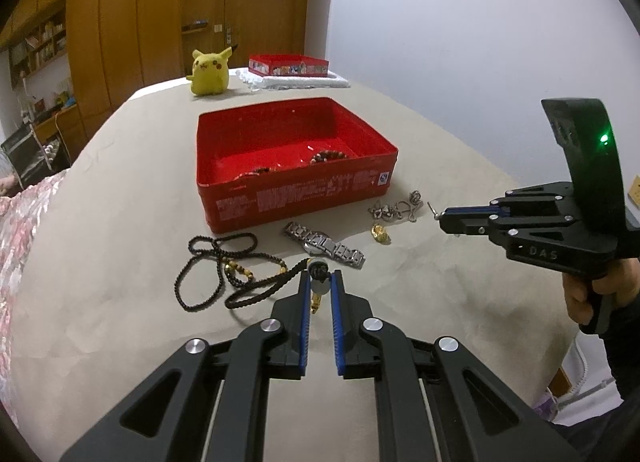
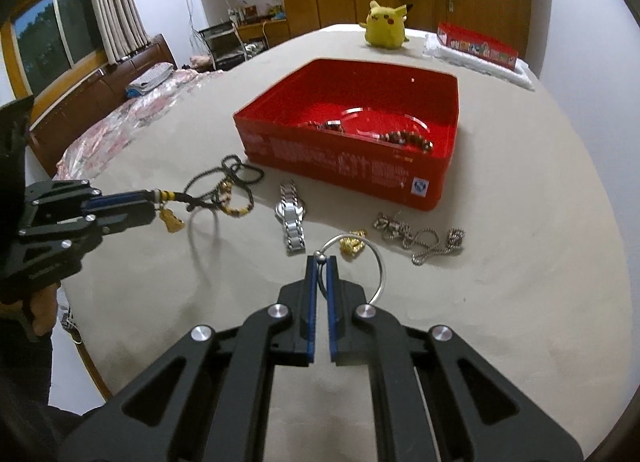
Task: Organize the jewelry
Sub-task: 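Carry necklace and bangle into the red box and open both tools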
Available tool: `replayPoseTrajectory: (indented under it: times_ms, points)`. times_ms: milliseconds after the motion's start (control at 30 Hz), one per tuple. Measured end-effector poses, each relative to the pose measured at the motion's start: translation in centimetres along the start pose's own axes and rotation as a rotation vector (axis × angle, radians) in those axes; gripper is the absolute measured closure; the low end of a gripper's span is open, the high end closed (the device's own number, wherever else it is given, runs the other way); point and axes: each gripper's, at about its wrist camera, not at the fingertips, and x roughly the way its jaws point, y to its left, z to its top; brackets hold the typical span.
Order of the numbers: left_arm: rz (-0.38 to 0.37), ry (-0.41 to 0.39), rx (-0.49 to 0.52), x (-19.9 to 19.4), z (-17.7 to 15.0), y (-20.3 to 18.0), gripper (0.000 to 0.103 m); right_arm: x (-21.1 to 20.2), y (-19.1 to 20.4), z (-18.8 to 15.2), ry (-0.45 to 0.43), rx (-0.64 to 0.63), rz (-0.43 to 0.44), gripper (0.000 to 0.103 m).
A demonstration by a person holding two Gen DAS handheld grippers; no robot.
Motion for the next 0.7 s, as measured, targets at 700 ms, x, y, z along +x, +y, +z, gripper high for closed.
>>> replayPoseTrajectory:
  times_ms: [700]
  points:
    - [0.029,-0.056,0.078,-0.5,6.0,1.0,0.094,-2.0,-1.9,6.1,-0.087,-0.029,0.006,0.101]
